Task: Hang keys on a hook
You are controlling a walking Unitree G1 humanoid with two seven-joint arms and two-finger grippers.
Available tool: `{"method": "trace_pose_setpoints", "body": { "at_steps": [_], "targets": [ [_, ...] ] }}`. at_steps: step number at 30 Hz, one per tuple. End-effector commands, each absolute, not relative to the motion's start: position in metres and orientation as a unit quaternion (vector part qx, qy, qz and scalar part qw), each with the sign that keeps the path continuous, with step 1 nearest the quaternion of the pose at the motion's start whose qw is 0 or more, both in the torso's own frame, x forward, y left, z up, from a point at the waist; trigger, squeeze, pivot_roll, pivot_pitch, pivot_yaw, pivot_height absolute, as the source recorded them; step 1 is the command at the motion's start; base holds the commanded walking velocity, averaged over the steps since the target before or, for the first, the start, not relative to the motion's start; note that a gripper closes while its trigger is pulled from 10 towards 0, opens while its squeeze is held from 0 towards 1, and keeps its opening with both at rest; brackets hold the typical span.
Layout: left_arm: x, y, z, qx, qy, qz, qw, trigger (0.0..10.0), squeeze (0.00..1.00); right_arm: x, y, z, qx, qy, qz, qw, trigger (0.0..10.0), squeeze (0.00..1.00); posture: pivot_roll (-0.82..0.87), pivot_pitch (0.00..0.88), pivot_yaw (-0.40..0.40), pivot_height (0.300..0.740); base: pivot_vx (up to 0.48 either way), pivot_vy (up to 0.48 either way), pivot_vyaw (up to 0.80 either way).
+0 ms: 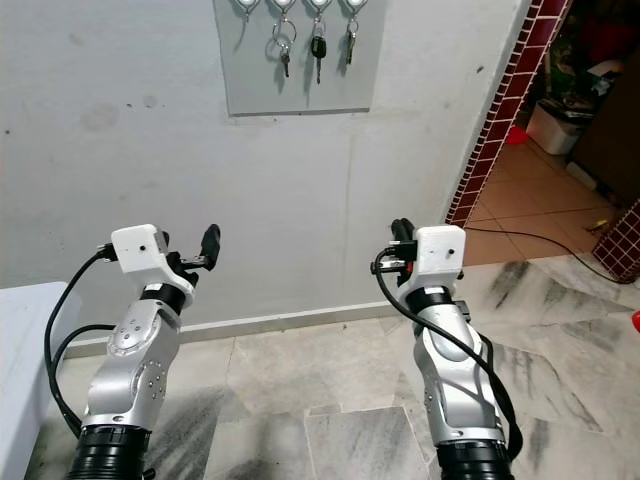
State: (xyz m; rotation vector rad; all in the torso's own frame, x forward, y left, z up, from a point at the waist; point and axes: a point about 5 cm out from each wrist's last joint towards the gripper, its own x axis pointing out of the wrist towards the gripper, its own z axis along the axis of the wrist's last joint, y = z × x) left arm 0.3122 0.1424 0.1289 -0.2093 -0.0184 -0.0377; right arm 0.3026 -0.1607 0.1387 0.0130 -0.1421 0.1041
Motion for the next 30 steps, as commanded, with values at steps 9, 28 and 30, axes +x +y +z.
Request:
{"method": "trace_pose_setpoints", "body": {
  "at_steps": [9,28,30],
  "targets": [
    [0.317,0.138,0.139,-0.101,-0.023,-0.034,0.994,10.0,0.00,0.306,-0.177,0.151,-0.016,-0.096,0.044,0.994,10.0,0.00,-0.02,0.020,-0.014,0.740,0.247,0.000,0.00],
    [0.317,0.138,0.141,-0.110,-0.029,-0.037,0.993,10.0,0.00,0.307,-0.178,0.151,-0.037,-0.091,0.050,0.994,10.0,0.00,-0.01,0.027,-0.018,0.740,0.269,0.000,0.00],
    [0.317,0.138,0.142,-0.110,-0.030,-0.037,0.993,10.0,0.00,0.307,-0.178,0.151,-0.037,-0.091,0.050,0.994,10.0,0.00,-0.01,0.027,-0.020,0.740,0.343,0.000,0.00]
  ]
}}
